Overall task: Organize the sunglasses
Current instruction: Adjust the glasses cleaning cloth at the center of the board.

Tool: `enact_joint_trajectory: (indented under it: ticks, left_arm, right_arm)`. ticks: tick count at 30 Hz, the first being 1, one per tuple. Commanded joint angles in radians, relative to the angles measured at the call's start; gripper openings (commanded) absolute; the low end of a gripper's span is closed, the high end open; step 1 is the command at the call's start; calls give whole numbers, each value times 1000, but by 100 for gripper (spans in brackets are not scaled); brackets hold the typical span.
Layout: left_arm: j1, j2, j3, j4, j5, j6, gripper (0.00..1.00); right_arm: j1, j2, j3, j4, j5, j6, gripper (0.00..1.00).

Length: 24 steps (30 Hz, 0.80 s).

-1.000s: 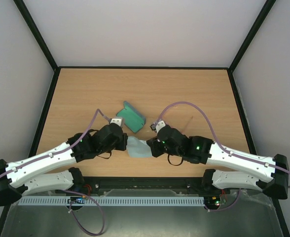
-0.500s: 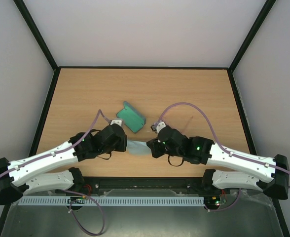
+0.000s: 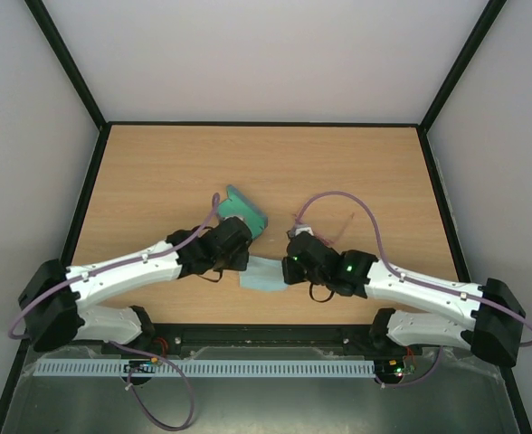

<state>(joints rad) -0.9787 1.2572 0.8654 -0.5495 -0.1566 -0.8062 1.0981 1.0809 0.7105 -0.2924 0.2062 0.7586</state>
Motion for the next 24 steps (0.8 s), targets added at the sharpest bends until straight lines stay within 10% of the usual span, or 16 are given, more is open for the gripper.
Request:
enact_joint_trajectory:
  ticks: [1, 24]
  left_arm:
    - [38, 75, 33, 89, 17, 58, 2]
    - [126, 385, 127, 272, 46, 177, 2]
  right_arm:
    - [-100, 27, -34, 57, -21, -31, 1]
    - [-283, 222, -38, 183, -58, -177, 1]
